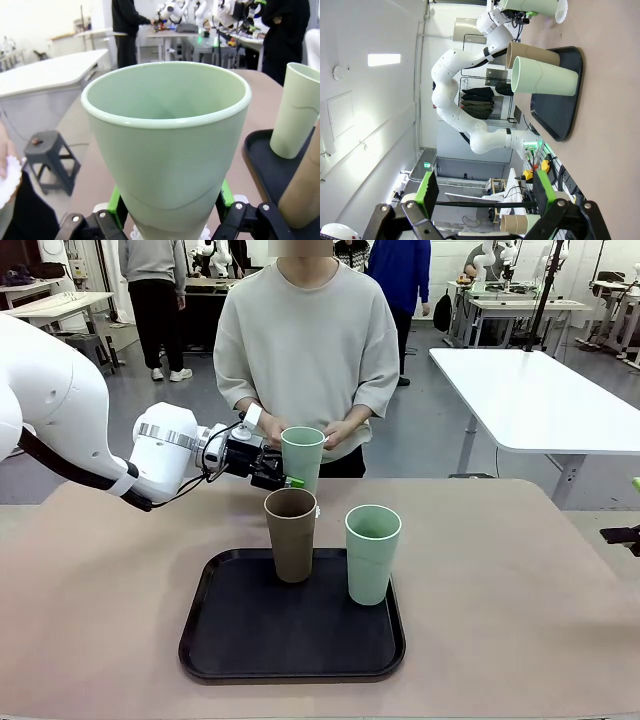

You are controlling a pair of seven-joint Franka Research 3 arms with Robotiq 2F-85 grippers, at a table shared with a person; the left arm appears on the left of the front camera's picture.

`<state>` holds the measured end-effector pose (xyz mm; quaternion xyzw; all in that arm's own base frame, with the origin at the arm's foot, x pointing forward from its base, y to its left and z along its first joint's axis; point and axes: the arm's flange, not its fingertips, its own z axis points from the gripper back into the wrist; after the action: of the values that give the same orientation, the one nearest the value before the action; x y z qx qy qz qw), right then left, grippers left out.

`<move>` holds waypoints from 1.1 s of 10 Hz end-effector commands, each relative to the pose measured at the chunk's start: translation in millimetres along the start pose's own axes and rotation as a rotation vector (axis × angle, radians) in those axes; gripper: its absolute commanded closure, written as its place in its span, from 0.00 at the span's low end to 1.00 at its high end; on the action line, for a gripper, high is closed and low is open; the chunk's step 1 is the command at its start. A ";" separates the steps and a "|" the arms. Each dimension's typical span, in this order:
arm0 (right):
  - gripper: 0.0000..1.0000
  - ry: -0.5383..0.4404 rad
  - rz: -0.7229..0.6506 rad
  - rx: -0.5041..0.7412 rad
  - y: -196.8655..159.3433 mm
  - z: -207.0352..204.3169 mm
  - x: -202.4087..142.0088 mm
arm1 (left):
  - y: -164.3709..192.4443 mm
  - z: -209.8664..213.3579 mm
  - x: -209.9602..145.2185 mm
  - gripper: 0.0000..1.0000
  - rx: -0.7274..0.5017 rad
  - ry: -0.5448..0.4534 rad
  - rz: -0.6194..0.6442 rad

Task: Place coasters on the table and set cups on them.
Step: Pick up one Reusable plastic cup and place it on a coaster set by the human.

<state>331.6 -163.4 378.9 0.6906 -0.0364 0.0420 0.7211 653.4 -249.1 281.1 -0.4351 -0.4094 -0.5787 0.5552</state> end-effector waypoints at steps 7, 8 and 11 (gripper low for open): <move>0.00 -0.002 0.002 0.013 0.4 1.0 0.8 | 2.5 -3.9 -6.5 0.16 -0.016 0.002 -0.003; 0.00 -0.002 0.002 0.013 0.4 1.0 0.8 | 3.5 -4.4 -7.9 0.16 -0.018 0.005 -0.004; 0.00 -0.002 0.002 0.013 0.4 1.0 0.8 | 6.4 -7.7 -13.9 0.16 -0.019 0.020 0.003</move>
<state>331.6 -163.4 378.9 0.6906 -0.0364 0.0420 0.7211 652.2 -248.9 266.3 -0.4389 -0.4007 -0.5783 0.5589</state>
